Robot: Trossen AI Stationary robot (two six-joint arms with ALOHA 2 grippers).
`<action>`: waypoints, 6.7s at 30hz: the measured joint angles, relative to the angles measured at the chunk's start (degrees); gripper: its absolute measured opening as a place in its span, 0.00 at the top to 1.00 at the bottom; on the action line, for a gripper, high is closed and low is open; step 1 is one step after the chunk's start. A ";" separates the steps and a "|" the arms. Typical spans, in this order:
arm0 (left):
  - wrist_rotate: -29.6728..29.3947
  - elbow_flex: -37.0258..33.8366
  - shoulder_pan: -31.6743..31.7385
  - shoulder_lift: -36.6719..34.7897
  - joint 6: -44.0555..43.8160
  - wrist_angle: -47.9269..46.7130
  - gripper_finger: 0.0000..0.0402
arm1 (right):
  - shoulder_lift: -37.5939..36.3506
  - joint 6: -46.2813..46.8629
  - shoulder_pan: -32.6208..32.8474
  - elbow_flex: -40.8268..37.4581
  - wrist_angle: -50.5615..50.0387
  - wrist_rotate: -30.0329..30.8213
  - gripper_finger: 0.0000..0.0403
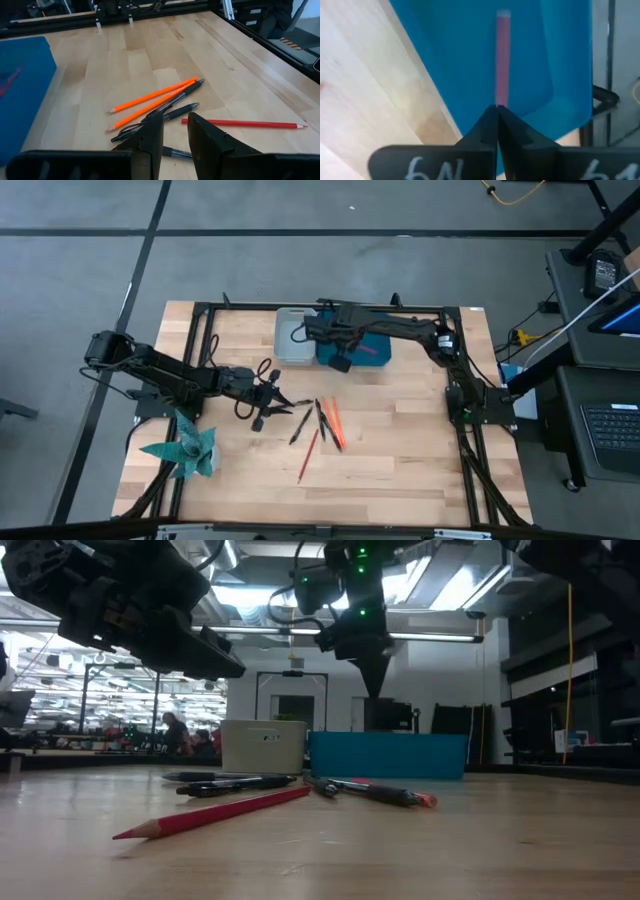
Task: Sort pens & pencils
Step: Put the right orange pencil into the blue bin
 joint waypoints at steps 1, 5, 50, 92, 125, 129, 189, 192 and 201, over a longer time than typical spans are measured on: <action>0.00 0.00 0.00 0.00 0.00 0.00 0.79 | 0.00 -0.52 -0.35 0.00 0.55 -0.77 0.98; 0.00 0.00 0.00 -0.02 0.00 -0.02 0.79 | 0.00 -2.02 -1.34 0.00 3.38 -6.06 0.96; -1.60 0.00 -1.16 0.00 -1.86 -1.44 0.79 | -28.53 13.11 15.89 -41.69 36.51 -3.57 0.95; -2.86 0.00 -1.13 -0.01 -2.89 -1.75 0.79 | -16.88 62.40 33.06 -41.24 40.76 4.86 0.94; -2.82 0.00 -1.12 0.00 -2.91 -2.84 0.79 | -11.93 47.61 29.85 -34.93 46.70 -2.87 0.94; -2.82 0.00 -1.13 0.00 -2.86 -2.84 0.79 | -11.93 47.44 29.31 -34.93 46.64 -2.89 0.94; -2.82 0.00 -1.16 -0.01 -3.30 -2.80 0.79 | -8.92 56.32 24.96 -46.56 52.55 -13.80 0.66; -2.82 0.00 -1.18 -0.01 -3.30 -2.79 0.79 | -8.74 54.51 23.93 -45.54 51.14 -16.09 0.66; -2.82 0.00 -1.17 0.00 -3.28 -2.79 0.79 | -8.37 52.14 22.83 -44.61 49.43 -16.68 0.66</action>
